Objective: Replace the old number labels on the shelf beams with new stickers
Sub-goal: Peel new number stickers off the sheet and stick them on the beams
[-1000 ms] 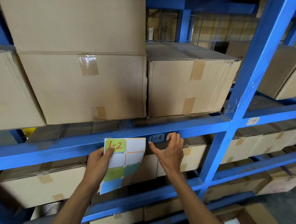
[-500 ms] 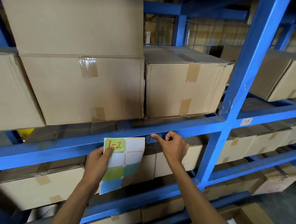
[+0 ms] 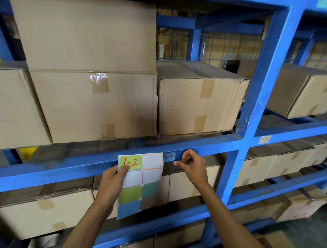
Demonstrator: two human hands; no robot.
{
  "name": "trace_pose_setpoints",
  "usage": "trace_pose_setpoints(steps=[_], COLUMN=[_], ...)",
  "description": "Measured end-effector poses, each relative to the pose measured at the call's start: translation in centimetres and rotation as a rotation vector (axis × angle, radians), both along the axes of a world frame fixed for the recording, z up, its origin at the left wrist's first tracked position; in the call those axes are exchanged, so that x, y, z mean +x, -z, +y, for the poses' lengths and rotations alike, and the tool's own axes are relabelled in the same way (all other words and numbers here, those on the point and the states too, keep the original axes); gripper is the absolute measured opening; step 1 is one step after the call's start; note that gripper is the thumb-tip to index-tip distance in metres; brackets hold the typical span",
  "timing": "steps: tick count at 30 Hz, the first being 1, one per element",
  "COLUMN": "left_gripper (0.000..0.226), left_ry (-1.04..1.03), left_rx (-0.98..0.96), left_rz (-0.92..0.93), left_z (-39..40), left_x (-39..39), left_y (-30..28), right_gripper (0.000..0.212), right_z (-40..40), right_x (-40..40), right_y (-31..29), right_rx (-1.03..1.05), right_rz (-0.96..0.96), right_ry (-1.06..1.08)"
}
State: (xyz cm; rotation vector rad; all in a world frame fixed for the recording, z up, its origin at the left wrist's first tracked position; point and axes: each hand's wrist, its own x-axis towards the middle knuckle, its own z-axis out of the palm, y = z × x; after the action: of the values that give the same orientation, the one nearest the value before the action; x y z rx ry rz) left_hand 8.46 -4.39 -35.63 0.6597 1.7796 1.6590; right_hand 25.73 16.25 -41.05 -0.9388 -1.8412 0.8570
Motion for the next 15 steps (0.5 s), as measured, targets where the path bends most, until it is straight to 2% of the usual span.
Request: trace_pose_setpoints(steps=[3, 8, 11, 15], left_gripper=[0.026, 0.026, 0.026, 0.026], left_ry=[0.018, 0.08, 0.088, 0.094], left_rx=[0.013, 0.053, 0.092, 0.16], left_rz=[0.002, 0.043, 0.061, 0.029], left_z=[0.0, 0.3, 0.5, 0.8], left_x=[0.1, 0.6, 0.9, 1.4], left_y=[-0.4, -1.3, -2.1, -3.5], right_gripper=[0.033, 0.019, 0.013, 0.02], right_z=[-0.9, -3.8, -5.7, -7.8], right_x=[0.0, -1.2, -1.8, -2.3], right_y=[-1.5, -5.9, -8.2, -9.8], right_rx=[-0.022, -0.032, 0.054, 0.242], right_rz=[0.029, 0.255, 0.197, 0.108], right_ry=[-0.039, -0.074, -0.154, -0.175])
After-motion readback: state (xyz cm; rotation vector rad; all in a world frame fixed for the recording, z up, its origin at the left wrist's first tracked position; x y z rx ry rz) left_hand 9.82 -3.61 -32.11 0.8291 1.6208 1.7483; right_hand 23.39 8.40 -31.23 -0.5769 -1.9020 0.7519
